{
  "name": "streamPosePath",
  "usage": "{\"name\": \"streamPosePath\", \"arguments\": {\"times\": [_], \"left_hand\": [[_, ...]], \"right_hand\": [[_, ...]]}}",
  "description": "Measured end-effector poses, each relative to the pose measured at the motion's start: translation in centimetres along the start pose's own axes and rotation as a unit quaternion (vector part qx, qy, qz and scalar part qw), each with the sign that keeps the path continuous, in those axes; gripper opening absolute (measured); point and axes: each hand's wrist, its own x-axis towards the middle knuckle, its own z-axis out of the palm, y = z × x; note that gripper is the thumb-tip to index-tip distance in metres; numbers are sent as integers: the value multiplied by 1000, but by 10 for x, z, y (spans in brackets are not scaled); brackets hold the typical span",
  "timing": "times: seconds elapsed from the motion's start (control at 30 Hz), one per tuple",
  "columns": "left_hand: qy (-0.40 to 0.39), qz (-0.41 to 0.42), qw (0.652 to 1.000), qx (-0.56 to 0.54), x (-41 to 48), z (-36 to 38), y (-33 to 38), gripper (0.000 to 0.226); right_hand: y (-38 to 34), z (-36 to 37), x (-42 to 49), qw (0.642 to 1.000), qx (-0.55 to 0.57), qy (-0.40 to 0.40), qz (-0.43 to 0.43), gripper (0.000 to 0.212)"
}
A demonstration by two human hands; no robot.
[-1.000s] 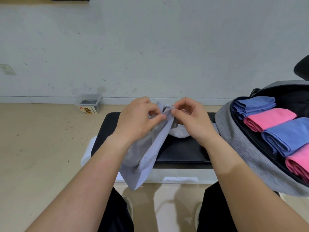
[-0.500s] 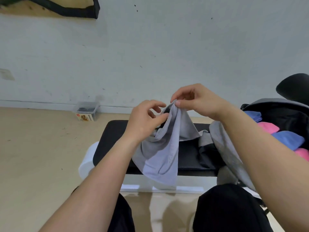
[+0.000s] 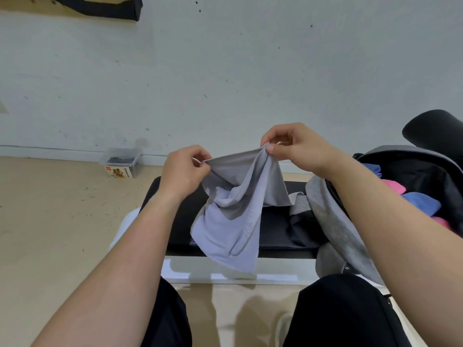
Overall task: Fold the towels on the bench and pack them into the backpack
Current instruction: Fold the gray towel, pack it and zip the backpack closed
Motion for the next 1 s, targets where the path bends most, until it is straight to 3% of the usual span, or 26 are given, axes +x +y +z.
{"name": "streamPosePath", "arguments": {"times": [0.2,0.4,0.6,0.73,0.9,1.0], "left_hand": [[-1,-20,999,31,4,-13,-22,16],[4,-83,996,34,5,-29,-50,20],[-12,-189,975,-120,-4,-44,-56,18],[-37,-199,955,-217,-9,-49,-51,17],[-50,-179,964,-192,-14,-47,-46,12],[-60,-108,991,-45,-16,-42,-45,13]], "right_hand": [[12,4,5,996,24,79,13,21],[37,-5,16,971,32,226,68,20],[53,2,20,961,-31,253,106,13],[55,11,25,950,-28,283,129,13],[55,8,27,943,-17,300,147,18],[54,3,27,941,-17,300,156,20]]}}
